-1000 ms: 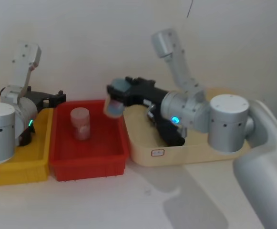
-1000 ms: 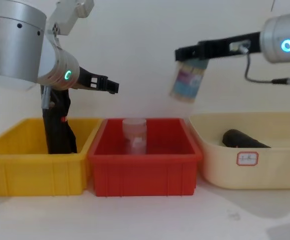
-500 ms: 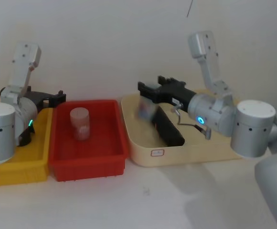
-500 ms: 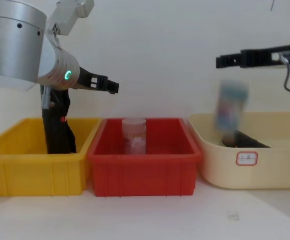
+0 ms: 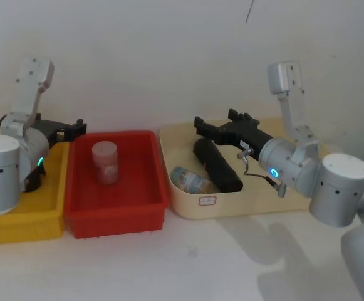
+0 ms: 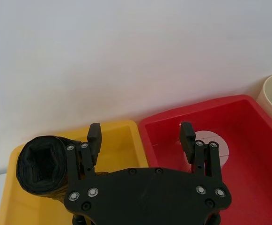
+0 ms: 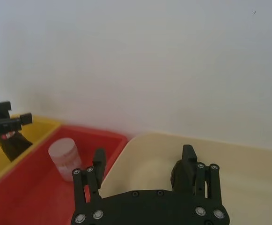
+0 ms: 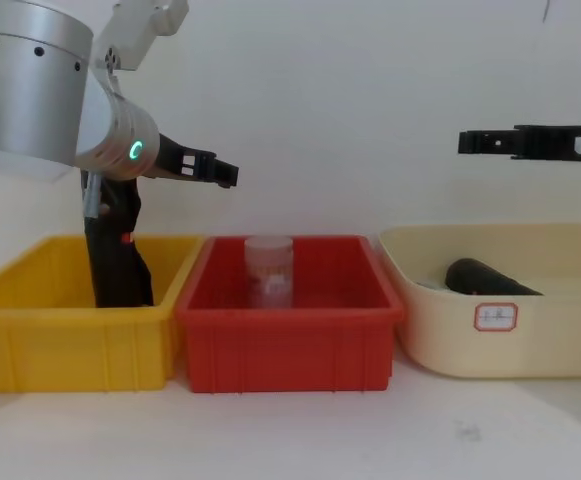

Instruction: Pick up the garbage bag with the one hand and transfer it to the other hand.

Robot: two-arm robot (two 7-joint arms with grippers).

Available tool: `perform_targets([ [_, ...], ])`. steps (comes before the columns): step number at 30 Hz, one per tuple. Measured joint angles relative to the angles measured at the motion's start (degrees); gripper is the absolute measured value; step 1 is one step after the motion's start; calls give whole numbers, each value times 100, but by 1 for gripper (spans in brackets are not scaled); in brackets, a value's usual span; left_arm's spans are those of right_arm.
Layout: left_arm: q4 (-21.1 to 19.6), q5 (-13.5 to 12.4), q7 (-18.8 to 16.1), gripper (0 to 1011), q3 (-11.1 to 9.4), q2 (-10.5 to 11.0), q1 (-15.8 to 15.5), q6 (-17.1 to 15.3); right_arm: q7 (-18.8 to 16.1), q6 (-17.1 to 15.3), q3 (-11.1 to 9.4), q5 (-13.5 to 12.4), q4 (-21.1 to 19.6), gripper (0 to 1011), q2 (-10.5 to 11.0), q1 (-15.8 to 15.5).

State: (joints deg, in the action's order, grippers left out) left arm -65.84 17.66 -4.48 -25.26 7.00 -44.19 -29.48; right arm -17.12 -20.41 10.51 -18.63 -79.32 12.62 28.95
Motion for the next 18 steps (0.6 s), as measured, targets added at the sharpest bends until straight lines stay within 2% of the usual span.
perform_targets([
  [5,0,0,0,1002,0,-2,0,0,46,405,-94,-76,-129,1000,-67,-230],
  [6,0,0,0,1002,0,-1,0,0,46,405,-94,-76,-129,1000,-67,-230],
  [9,0,0,0,1002,0,0,0,0,81,759,-144,-133,-292,1000,-130,-452],
  [18,-6,-3,18,1001,-2,4,2,7,173,1475,-168,-186,-743,1000,-289,-1003],
])
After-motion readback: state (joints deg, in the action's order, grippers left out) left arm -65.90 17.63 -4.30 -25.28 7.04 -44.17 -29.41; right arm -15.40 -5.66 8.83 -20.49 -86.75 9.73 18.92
